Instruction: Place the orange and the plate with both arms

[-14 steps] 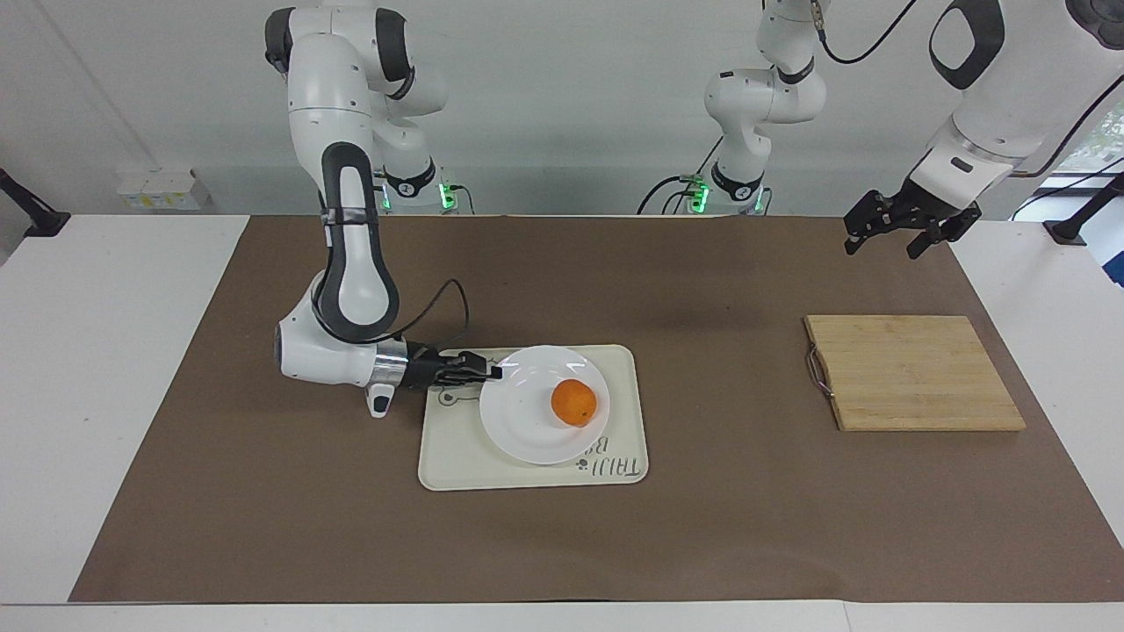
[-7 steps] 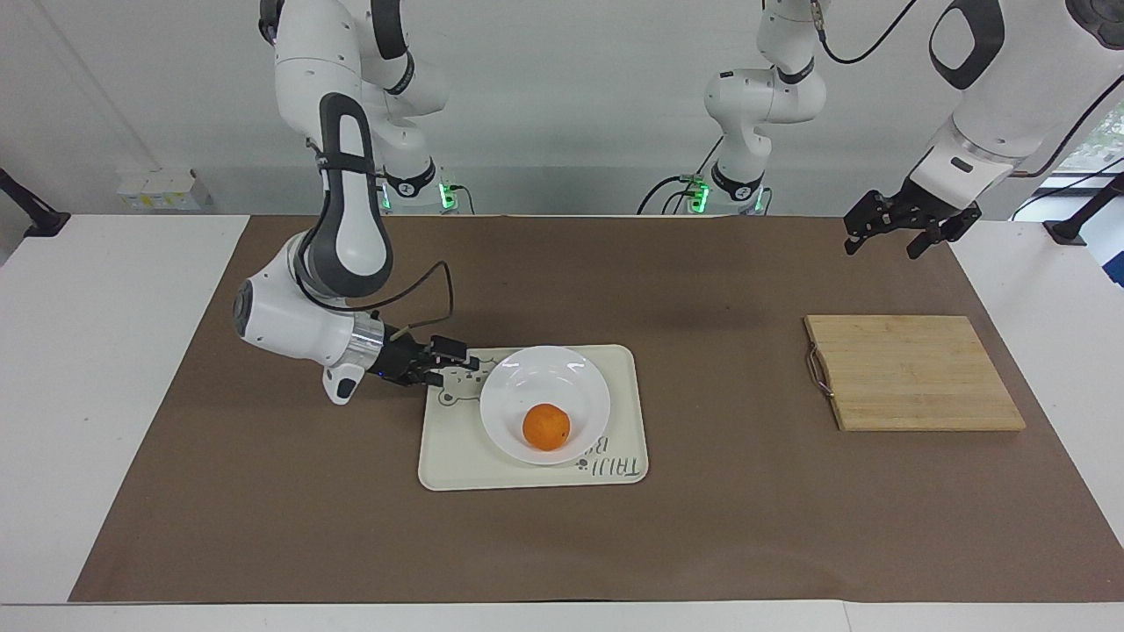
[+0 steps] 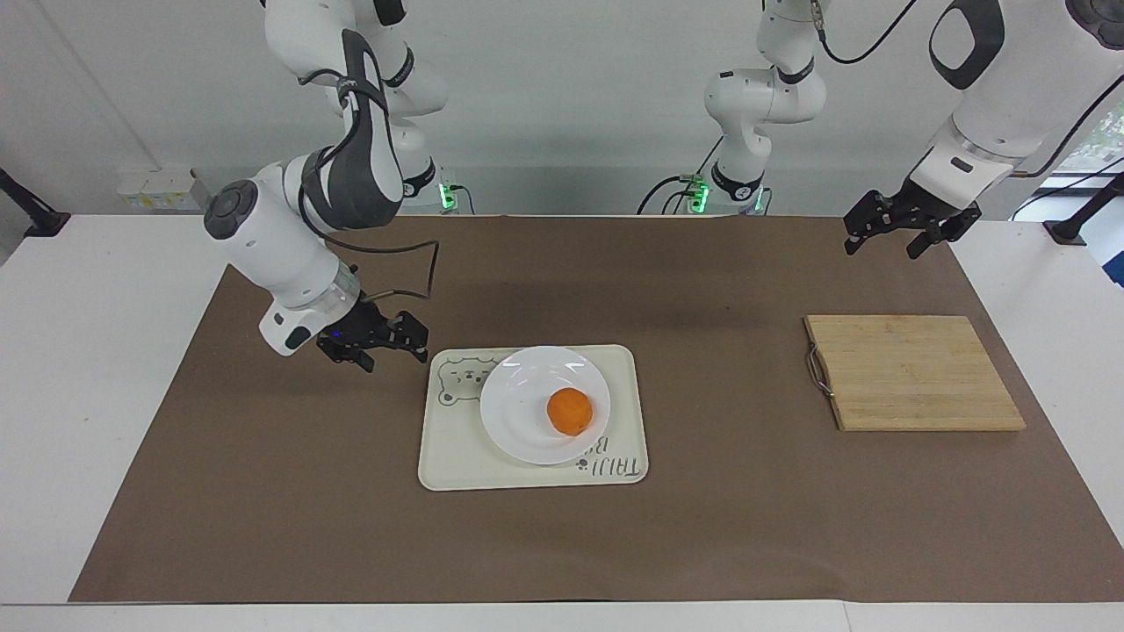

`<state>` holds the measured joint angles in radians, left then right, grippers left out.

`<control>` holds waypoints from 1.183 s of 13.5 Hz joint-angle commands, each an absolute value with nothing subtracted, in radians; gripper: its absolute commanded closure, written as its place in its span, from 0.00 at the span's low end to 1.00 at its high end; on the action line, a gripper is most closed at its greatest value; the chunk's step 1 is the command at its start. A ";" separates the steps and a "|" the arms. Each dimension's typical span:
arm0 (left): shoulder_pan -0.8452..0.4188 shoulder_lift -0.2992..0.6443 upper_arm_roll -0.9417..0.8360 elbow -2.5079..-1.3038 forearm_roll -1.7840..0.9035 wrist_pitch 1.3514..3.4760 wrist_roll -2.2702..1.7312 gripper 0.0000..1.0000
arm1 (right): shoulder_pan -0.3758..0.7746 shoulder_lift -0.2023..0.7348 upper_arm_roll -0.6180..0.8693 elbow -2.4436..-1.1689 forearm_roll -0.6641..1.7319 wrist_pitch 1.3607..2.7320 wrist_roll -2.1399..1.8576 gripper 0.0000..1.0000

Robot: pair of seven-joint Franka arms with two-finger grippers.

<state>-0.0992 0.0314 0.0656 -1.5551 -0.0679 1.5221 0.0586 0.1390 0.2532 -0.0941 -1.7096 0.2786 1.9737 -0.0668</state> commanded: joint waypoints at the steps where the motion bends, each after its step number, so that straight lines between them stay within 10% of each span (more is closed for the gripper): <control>1: -0.094 0.037 0.061 -1.542 -0.052 1.505 0.058 0.00 | 0.129 0.184 -0.094 -1.723 0.143 1.950 -0.038 0.00; 16: -0.094 0.037 0.061 -1.542 -0.052 1.505 0.058 0.00 | 0.060 -0.061 -0.098 -1.529 -0.027 1.471 0.098 0.00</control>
<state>-0.0992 0.0314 0.0656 -1.5551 -0.0679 1.5220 0.0586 0.0640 -0.0340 -0.1221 -1.5250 0.0144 1.4887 0.0445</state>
